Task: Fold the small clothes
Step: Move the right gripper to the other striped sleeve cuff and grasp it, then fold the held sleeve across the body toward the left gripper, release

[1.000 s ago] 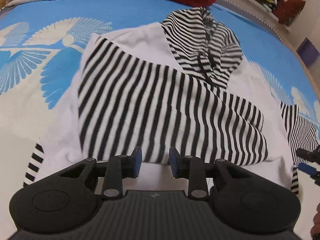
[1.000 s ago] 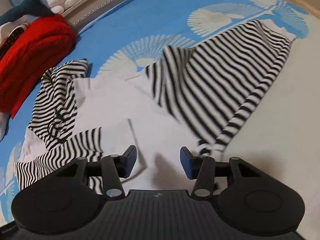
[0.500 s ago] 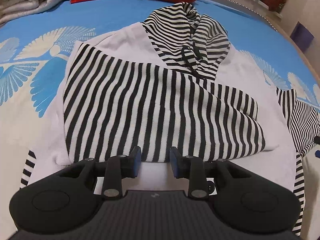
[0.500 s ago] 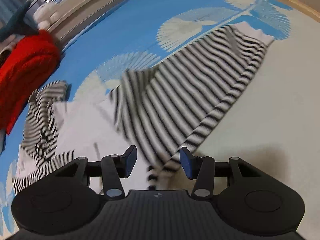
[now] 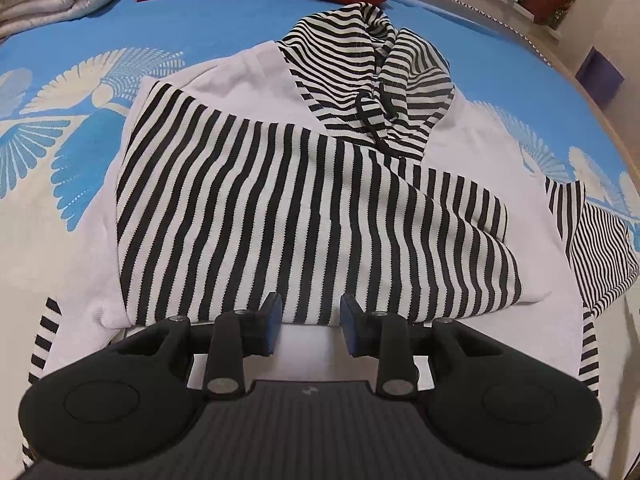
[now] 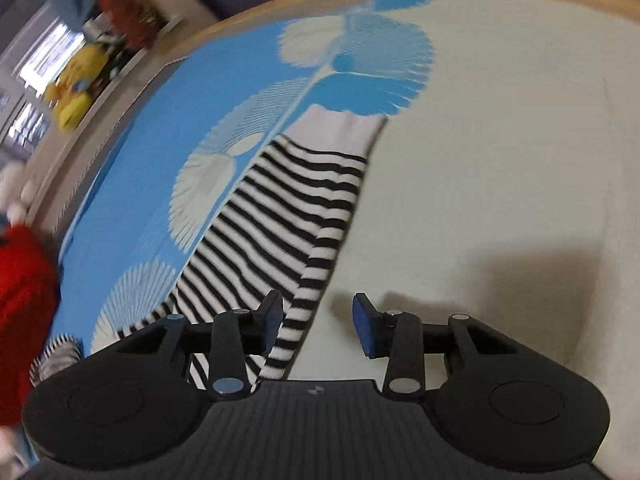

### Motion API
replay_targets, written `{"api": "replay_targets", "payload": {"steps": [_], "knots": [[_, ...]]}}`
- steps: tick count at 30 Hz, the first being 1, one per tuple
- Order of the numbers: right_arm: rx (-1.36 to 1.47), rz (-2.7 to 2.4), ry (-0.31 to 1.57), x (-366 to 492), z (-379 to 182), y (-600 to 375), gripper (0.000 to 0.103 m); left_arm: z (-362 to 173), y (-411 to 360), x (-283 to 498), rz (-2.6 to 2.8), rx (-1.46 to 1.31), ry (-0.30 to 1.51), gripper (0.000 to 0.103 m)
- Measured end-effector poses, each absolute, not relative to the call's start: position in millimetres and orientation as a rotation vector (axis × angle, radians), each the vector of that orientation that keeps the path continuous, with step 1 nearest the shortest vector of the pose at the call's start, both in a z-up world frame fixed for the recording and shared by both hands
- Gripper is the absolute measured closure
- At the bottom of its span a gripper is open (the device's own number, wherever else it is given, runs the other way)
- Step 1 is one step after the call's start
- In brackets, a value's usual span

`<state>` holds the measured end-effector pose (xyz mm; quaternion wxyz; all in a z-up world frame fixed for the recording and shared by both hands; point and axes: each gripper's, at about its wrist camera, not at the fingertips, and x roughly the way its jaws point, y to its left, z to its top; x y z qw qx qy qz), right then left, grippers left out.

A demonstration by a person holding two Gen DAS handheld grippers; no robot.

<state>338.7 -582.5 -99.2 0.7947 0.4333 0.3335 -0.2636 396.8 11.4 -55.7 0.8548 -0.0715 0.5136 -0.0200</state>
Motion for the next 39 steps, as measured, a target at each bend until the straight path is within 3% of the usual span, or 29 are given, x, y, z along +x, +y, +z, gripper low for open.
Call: {"api": "replay_targets", "payload": {"steps": [15,18,20,22,25,30,35,39], "knots": [[0.993,-0.582,0.678,363.4,-132.2,-583.7,0.062,-55.4,24.6,400.9,-0.044,-0.204,1.093,0.067],[0.976,-0.592,0.671,367.3,-131.8,-578.5,0.074,-54.3,27.3,400.8,-0.046,-0.212,1.094,0.067],[0.977,-0.591,0.666,369.1,-132.3,-576.5,0.09,-53.2,29.3,400.6,-0.048,-0.216,1.093,0.067],[0.977,-0.613,0.658,369.1,-132.0,-575.9,0.099,-51.4,32.2,399.8,-0.048,-0.221,1.091,0.067],[0.962,-0.654,0.618,367.0,-124.0,-573.0,0.102,-48.8,38.0,399.4,-0.043,-0.227,1.086,0.067],[0.707,-0.594,0.499,384.6,-69.9,-522.7,0.103,-42.9,53.4,398.8,-0.016,-0.256,1.072,0.067],[0.232,-0.069,0.29,398.3,2.7,-372.7,0.103,-38.2,69.6,396.7,0.013,-0.272,1.06,0.067],[0.053,0.556,0.428,387.9,2.3,-259.4,0.102,-36.5,80.3,396.9,0.025,-0.295,1.06,0.067]]}}
